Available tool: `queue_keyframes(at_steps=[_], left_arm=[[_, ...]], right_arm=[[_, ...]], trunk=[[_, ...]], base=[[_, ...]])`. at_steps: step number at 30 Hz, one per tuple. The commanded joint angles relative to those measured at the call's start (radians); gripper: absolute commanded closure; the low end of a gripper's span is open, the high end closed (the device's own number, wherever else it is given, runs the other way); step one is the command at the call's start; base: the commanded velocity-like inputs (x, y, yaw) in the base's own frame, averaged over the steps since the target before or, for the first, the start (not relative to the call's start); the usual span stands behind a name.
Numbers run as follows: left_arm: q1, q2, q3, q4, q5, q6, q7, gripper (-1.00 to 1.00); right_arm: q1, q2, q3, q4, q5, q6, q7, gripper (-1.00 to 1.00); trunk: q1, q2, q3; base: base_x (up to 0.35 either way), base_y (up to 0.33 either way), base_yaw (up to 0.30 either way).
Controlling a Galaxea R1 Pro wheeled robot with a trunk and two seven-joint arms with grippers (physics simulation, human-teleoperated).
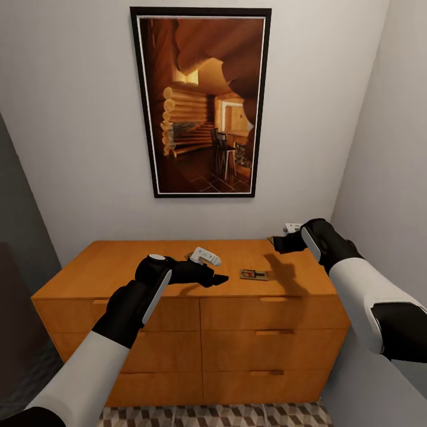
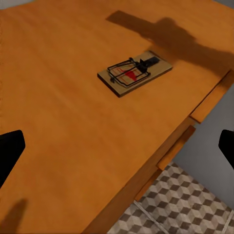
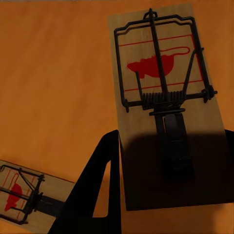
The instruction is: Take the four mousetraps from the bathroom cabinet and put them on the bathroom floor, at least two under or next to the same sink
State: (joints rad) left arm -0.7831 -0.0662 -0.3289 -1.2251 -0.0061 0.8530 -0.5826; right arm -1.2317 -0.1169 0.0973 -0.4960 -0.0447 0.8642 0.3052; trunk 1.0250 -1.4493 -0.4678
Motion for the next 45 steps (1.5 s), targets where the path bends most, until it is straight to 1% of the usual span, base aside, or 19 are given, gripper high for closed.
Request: queue_keyframes(at_steps=[1, 5, 8, 9, 11, 12, 14, 15, 17, 18, 21, 22, 24, 25, 29, 36, 45], left_arm=[[-0.001, 0.0, 0.001, -0.001, -0.001, 0.006, -0.003, -1.0], [-0.001, 0.001, 0.005, 0.001, -0.003, 0.007, 0.005, -1.0], [-0.001, 0.004, 0.039, 0.007, -0.004, 0.01, 0.048, -1.0], [-0.001, 0.007, 0.071, 0.011, -0.006, 0.012, 0.087, -1.0], [-0.002, 0.012, 0.109, 0.013, -0.009, 0.014, 0.136, -1.0], [-0.002, 0.021, 0.15, 0.014, -0.014, 0.015, 0.185, -1.0], [-0.002, 0.033, 0.184, 0.011, -0.018, 0.016, 0.225, -1.0], [-0.002, 0.05, 0.207, 0.003, -0.019, 0.017, 0.25, -1.0], [-0.002, 0.068, 0.222, -0.01, -0.02, 0.018, 0.264, -1.0], [-0.002, 0.082, 0.232, -0.025, -0.019, 0.018, 0.268, -1.0], [-0.002, 0.096, 0.239, -0.04, -0.017, 0.019, 0.258, -1.0], [-0.002, 0.101, 0.24, -0.046, -0.018, 0.019, 0.238, -1.0], [-0.002, 0.105, 0.24, -0.05, -0.019, 0.018, 0.212, -1.0], [-0.002, 0.106, 0.239, -0.053, -0.02, 0.016, 0.186, -1.0], [-0.002, 0.107, 0.234, -0.059, -0.022, 0.014, 0.15, -1.0], [-0.002, 0.105, 0.232, -0.061, -0.021, 0.015, 0.132, -1.0], [-0.002, 0.103, 0.233, -0.058, -0.019, 0.013, 0.128, -1.0]], right_arm=[[0.0, -0.002, 0.007, -0.001, -0.006, 0.004, 0.0, 1.0], [0.003, -0.002, 0.008, -0.001, -0.005, 0.003, 0.0, 1.0], [0.004, -0.002, 0.008, -0.001, -0.005, 0.003, 0.0, 1.0], [0.005, -0.003, 0.008, -0.001, -0.005, 0.003, 0.0, 1.0], [0.005, -0.003, 0.008, -0.001, -0.004, 0.002, 0.0, 1.0], [0.005, -0.004, 0.008, -0.001, -0.004, 0.002, 0.0, 1.0], [0.005, -0.004, 0.008, -0.001, -0.004, 0.001, 0.0, 1.0], [0.005, -0.003, 0.008, -0.001, -0.004, 0.0, 0.0, 1.0], [0.005, -0.003, 0.008, -0.001, -0.004, -0.001, 0.0, 1.0], [0.005, -0.002, 0.008, -0.001, -0.004, -0.001, 0.0, 1.0], [0.005, -0.002, 0.008, -0.001, -0.004, -0.002, 0.0, 1.0], [0.005, -0.002, 0.009, -0.001, -0.004, -0.002, 0.0, 1.0], [0.005, -0.002, 0.009, -0.001, -0.004, -0.002, 0.0, 1.0], [0.006, -0.003, 0.009, -0.001, -0.004, -0.002, 0.0, 1.0], [0.006, -0.005, 0.009, -0.001, -0.004, -0.001, 0.0, 1.0], [0.006, -0.008, 0.01, -0.001, -0.003, 0.0, 0.0, 1.0], [0.006, -0.013, 0.01, -0.001, -0.003, 0.001, 0.001, 1.0]], trunk=[[0.0, -0.001, -0.001], [0.0, -0.001, -0.001], [0.0, -0.001, -0.001], [0.0, -0.001, -0.001], [0.0, -0.001, -0.001], [0.0, -0.001, -0.001], [0.0, -0.001, -0.001], [0.0, -0.001, -0.001], [0.0, -0.001, -0.001], [0.0, -0.001, -0.001], [0.0, -0.001, -0.001], [0.0, -0.001, -0.001], [0.0, -0.001, -0.001], [0.0, -0.001, -0.001], [0.0, -0.001, -0.001], [0.0, -0.001, -0.001], [0.0, -0.001, -0.001]], base=[[0.007, 0.0, 0.0], [0.003, 0.0, 0.0], [0.001, 0.0, 0.0], [0.0, 0.0, 0.0], [0.0, 0.0, 0.0], [0.0, 0.0, 0.0], [0.0, 0.0, 0.0], [0.0, 0.0, 0.0], [0.0, 0.0, 0.0], [0.0, 0.0, 0.0], [0.0, 0.0, 0.0], [0.0, 0.0, 0.0], [0.0, 0.0, 0.0], [0.0, 0.0, 0.0], [0.0, 0.0, 0.0], [0.0, 0.054, 0.0], [0.0, 0.279, 0.0]])
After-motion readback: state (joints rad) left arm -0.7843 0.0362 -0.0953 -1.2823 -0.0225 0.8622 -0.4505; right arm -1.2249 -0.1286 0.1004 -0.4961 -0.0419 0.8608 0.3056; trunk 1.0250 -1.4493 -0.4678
